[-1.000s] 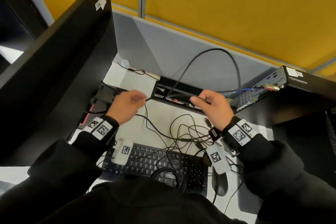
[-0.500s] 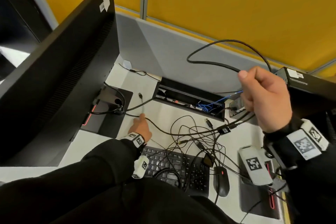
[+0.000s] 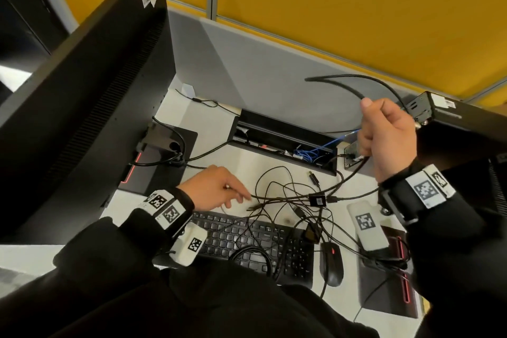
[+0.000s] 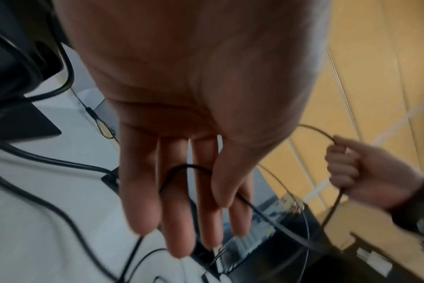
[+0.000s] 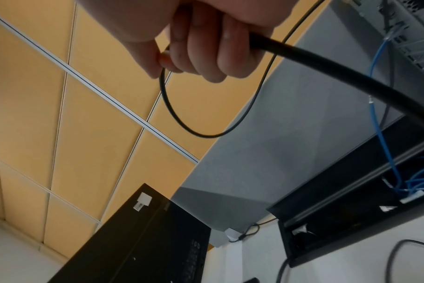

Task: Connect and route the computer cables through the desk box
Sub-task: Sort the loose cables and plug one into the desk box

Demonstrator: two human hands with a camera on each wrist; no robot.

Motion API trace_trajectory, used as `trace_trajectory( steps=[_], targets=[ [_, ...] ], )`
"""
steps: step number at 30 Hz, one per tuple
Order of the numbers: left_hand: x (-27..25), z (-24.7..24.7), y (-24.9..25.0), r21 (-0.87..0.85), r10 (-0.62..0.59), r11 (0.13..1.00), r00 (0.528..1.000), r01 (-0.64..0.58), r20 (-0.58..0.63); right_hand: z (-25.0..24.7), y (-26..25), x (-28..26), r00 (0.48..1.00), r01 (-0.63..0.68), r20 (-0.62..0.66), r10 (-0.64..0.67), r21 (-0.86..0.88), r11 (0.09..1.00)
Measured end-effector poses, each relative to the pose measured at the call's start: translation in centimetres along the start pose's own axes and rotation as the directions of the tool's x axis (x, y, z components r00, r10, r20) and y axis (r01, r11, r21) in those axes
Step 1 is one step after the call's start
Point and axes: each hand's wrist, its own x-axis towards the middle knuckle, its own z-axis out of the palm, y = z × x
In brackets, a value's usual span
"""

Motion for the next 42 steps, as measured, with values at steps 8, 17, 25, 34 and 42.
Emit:
trace_trajectory(
  steps=[8,17,25,34,42],
  targets=[
    [2.8,2.9,-4.3,0.43,-0.152,0.9,0.976,0.071,0.157,0.1,-2.3,0.8,0.995,0.006,-0.101,0.014,0.202,0.979],
    [7.7,3.2,-2.1,0.537,0.003,0.843,0.998,0.029,-0.06,3.3,-4.6,1.1,0.992,-0.011,0.12,-0.028,0.312,0.95],
    [8.8,4.2,1.3,0.49,0.119,0.869,0.991,-0.073,-0.064,6.6,-4.9,2.2,0.831,0.086,0.526,-0.18,0.199,0.976],
    [8.1,-1.4,4.1,0.173,0.166,0.978,0.934,-0.115,-0.316,4.0,-1.7,1.7,0.9,0.393,0.233,-0.367,-0.074,0.917],
    [7.4,-0.9,3.7,0.013,0.188,0.982,0.951,-0.19,-0.245,2.0,3.2,4.2,0.965,-0.105,0.229,0.127,-0.105,0.989]
  ],
)
